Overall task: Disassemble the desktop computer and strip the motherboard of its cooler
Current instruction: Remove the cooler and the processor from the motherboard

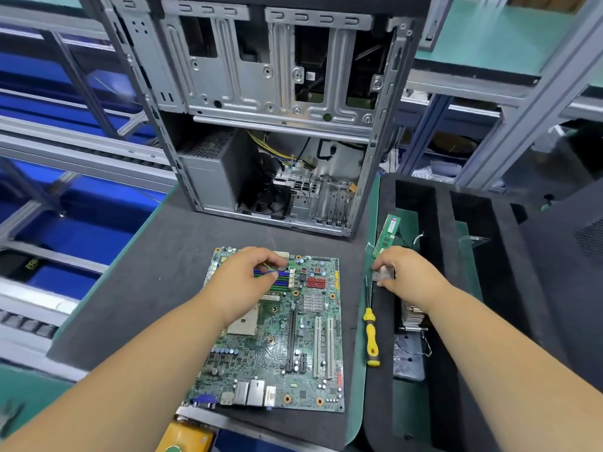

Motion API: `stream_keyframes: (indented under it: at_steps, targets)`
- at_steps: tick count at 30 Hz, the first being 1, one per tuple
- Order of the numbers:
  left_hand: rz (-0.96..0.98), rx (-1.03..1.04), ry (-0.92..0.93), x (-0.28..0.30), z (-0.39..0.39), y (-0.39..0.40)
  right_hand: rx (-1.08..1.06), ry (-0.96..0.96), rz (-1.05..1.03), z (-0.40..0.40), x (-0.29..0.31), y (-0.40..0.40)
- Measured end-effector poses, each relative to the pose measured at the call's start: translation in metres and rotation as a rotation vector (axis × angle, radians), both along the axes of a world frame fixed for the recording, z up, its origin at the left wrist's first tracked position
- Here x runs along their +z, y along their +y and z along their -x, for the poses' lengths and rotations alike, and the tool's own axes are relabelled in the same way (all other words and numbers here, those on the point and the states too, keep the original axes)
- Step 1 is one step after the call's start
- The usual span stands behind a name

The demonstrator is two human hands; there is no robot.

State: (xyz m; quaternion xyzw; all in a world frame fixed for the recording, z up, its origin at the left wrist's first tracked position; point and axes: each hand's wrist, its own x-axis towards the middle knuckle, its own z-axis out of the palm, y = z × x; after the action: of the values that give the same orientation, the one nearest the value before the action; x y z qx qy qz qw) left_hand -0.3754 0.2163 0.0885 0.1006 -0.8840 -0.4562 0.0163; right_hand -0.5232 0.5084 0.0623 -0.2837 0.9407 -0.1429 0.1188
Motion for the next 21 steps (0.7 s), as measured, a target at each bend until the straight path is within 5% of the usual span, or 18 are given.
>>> stream_keyframes:
  at_steps: [4, 12, 18, 21]
  targets:
    - [0.027, -0.027, -0.028, -0.002, -0.003, -0.003, -0.044, 0.002, 0.044, -0.006, 0.0, 0.005]
    - [-0.016, -0.028, -0.032, -0.003, -0.007, -0.008, -0.454, -0.227, 0.623, -0.011, 0.006, 0.007]
    - [0.022, -0.037, -0.039, -0.004, -0.007, -0.007, -0.481, -0.313, 0.62, -0.018, -0.006, 0.016]
    - [0.041, -0.044, -0.041, -0.004, -0.008, -0.006, -0.351, -0.109, 0.335, -0.014, -0.012, 0.025]
